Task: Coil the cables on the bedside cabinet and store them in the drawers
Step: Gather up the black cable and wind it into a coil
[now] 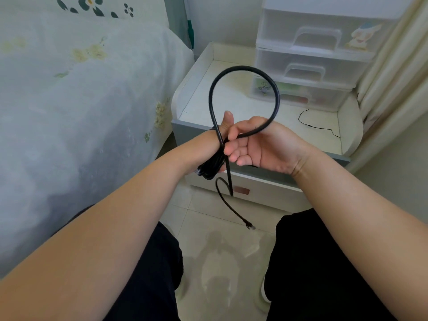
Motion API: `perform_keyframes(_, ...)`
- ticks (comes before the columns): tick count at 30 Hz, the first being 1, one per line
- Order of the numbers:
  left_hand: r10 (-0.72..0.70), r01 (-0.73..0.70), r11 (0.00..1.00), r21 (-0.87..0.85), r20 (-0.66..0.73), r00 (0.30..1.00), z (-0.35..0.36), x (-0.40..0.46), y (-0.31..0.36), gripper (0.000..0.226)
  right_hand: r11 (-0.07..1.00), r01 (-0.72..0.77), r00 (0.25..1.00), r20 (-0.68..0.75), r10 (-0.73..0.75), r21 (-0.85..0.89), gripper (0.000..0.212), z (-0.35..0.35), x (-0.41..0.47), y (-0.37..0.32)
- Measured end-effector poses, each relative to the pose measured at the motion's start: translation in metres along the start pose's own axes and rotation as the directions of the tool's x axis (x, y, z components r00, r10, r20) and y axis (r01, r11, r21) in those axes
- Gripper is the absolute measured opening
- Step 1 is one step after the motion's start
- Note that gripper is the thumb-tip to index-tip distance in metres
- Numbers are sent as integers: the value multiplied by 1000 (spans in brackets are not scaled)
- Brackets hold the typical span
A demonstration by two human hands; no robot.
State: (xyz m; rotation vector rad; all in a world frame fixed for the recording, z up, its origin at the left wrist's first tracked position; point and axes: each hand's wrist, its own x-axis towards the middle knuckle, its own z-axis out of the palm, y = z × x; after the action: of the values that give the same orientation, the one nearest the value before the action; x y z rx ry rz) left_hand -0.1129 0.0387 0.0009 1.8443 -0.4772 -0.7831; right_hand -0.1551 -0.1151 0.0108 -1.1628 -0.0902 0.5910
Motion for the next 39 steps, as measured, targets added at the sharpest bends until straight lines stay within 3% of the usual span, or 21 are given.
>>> perform_keyframes(6, 63, -52, 992, -117, 95, 993, 0, -3, -1, 66, 976, 100, 983, -168, -68, 191, 54, 0, 4, 2)
perform_keyframes(8, 54, -51, 998, -29, 116, 992, -3, -6, 0, 63, 964, 132, 972, -219, -81, 232, 59, -2, 6, 3)
perform_keyframes(11, 55, -67, 990, 124, 105, 993, -8, -4, -2, 43, 953, 132, 962, -268, -57, 271, 67, -3, 9, 3)
perform_keyframes(13, 42, -59, 966, 251, 74, 996, -12, 1, -7, 38, 974, 102, 957, -289, -41, 201, 59, 1, 9, 5)
perform_keyframes(15, 12, -17, 900, 435, 15, 1000, -17, 6, -12, 48, 991, 100, 946, -319, -66, 91, 42, 4, 11, 9)
perform_keyframes(19, 10, 95, 651, 753, -134, 991, -28, 8, -17, 53, 982, 184, 909, -371, -190, -52, 26, 3, 11, 9)
perform_keyframes(21, 69, 99, 581, 808, -171, 983, -33, 11, -21, 52, 983, 182, 937, -297, -184, -32, 36, 4, 8, 5)
perform_keyframes(23, 107, 109, 559, 822, -202, 973, -38, 12, -22, 46, 992, 125, 966, -230, -121, 0, 61, 5, 3, 1)
perform_keyframes(26, 174, 131, 512, 849, -251, 952, -39, 8, -20, 39, 999, 36, 972, -235, -25, 40, 83, 1, 3, -1)
perform_keyframes(28, 211, 153, 501, 852, -292, 933, -37, 6, -19, 36, 996, -45, 967, -248, 63, 75, 73, -2, 3, 0)
perform_keyframes(32, 337, 173, 469, 866, -356, 872, -41, 3, -23, 25, 970, -219, 950, -203, 237, 107, 12, -3, 0, 4)
perform_keyframes(34, 347, 186, 438, 880, -356, 868, -43, 2, -24, 23, 969, -197, 955, -197, 224, 151, 33, -5, -3, 6)
perform_keyframes(36, 317, 157, 483, 861, -340, 885, -42, 2, -24, 35, 974, -102, 964, -224, 147, 201, 50, -8, -6, 5)
perform_keyframes(39, 209, 84, 642, 762, -280, 937, -42, -4, -18, 36, 987, 92, 938, -345, -41, 132, 39, -13, -9, -4)
